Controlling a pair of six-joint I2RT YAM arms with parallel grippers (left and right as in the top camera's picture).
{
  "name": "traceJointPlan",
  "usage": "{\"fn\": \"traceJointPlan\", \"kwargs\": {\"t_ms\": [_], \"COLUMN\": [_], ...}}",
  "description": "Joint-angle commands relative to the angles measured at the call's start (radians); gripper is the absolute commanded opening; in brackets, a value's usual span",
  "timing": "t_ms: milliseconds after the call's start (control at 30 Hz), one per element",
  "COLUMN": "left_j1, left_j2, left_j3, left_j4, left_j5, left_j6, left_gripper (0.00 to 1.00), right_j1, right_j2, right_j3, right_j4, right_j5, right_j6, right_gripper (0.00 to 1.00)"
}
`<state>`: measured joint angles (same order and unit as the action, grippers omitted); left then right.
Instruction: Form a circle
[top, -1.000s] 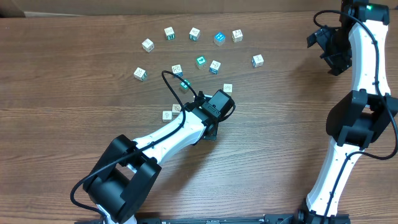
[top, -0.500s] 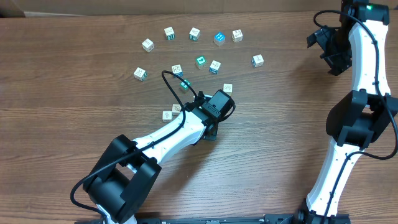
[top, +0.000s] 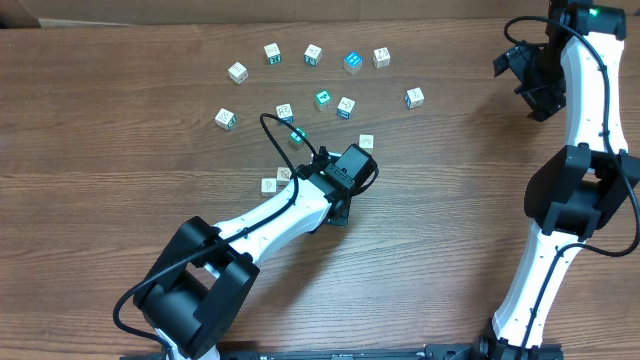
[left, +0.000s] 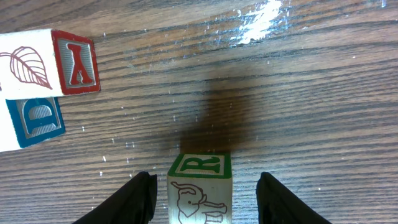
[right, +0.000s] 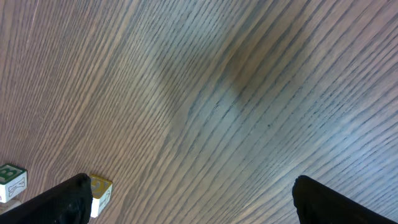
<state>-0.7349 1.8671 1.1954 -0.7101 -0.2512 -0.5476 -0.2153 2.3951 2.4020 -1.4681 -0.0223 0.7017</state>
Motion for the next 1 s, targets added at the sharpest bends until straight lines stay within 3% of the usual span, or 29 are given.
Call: {"fn": "traceJointPlan", "kwargs": {"t_ms": [0,167,333,700,867,967], "left_j1": [0.003,0.003,0.003,0.003,0.003,0.003], "left_j2": [0.014,0.014,0.014,0.014,0.014,0.014], "left_j3": [-0.008,-0.008,0.026,0.206,0.217,0.216], "left_j4": [0.001,0.001,-0.010,-0.153,-0.175,-0.192], "left_j5": [-0.017,-0.017,-0.018,-0.029,0.014,0.042], "left_j6": [0.002,0.002,0.057,0.077,0.077,0.077], "left_gripper": [0.50,0.49,0.61,0.67,0.55,0.40], "right_j1": [-0.002,-0.002,-0.002,-0.002,-0.002,-0.002], "right_j2": [-0.027,-0.027,-0.027,-0.027,-0.027,-0.027], "right_j3": [0.017,0.017,0.017,0.017,0.017,0.017], "right_j4": [0.001,0.001,0.001,0.001,0.001,0.001], "right_j5": [0.002,0.002,0.002,0.002,0.002,0.002], "right_j6": [-0.002,-0.002,-0.002,-0.002,-0.002,-0.002], "right_gripper": [1.00,1.00,1.00,1.00,1.00,1.00]}}
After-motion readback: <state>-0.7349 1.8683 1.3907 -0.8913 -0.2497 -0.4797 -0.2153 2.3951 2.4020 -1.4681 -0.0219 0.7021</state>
